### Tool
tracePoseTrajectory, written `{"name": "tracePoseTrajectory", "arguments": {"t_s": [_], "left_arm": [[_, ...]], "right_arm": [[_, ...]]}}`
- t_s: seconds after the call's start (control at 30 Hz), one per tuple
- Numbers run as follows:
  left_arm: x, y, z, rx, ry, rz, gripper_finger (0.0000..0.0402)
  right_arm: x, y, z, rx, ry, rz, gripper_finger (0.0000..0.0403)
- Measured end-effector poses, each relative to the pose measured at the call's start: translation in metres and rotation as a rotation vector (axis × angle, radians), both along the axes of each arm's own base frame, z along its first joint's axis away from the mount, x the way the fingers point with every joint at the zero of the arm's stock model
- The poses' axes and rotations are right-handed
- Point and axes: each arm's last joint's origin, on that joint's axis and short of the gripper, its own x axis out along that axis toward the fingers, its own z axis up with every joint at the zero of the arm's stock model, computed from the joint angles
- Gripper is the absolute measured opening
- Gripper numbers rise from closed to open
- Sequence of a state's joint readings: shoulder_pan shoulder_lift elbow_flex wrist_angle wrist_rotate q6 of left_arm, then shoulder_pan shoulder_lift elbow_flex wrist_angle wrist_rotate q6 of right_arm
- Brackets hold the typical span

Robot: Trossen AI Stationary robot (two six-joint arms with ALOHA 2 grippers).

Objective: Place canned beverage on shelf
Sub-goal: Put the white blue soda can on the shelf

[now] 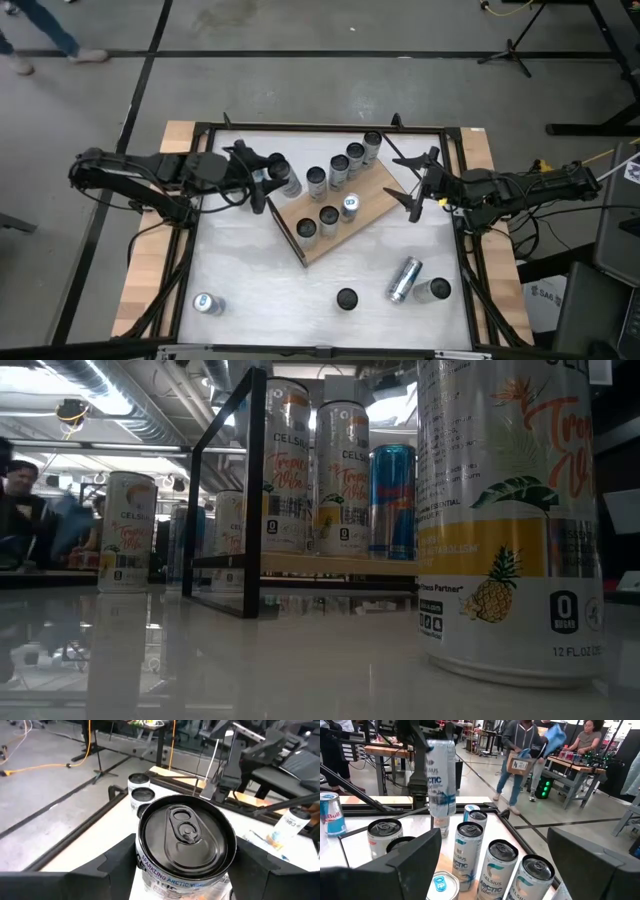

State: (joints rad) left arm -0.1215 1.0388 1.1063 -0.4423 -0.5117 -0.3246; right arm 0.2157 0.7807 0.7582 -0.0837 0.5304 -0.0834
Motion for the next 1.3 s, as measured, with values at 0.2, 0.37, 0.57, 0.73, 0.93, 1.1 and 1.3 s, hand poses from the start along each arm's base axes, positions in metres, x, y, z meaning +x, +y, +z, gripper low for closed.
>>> {"name": "tracePoseTrajectory", "arguments": {"t_s": [0.2,0.37,0.57,0.73,0.93,1.1,1.3], "left_arm": [[0.007,-0.001,-0.034,-0.046,0.03,0.02,0.0238],[0.011,-0.001,-0.066,-0.071,0.032,0.032,0.0238],[0.01,-0.001,-0.094,-0.09,0.051,0.045,0.0238],[0.011,0.002,-0.106,-0.091,0.051,0.06,0.0238],[0.024,0.007,-0.118,-0.085,0.078,0.079,0.0238],[0.036,0.009,-0.131,-0.088,0.117,0.076,0.0238],[0.047,0.008,-0.136,-0.069,0.098,0.065,0.0238]], "right_arm": [[0.0,0.0,0.001,0.001,-0.006,0.0,0.0353],[0.0,0.0,0.001,0.001,-0.006,0.0,0.0353],[0.0,0.0,0.001,0.002,-0.006,0.0,0.0353],[0.0,0.0,0.001,0.002,-0.006,0.0,0.0353],[0.0,0.0,0.0,0.002,-0.005,0.0,0.0353],[0.0,0.0,0.0,0.001,-0.005,0.001,0.0353],[0.0,0.0,0.0,0.001,-0.005,0.001,0.0353]]}}
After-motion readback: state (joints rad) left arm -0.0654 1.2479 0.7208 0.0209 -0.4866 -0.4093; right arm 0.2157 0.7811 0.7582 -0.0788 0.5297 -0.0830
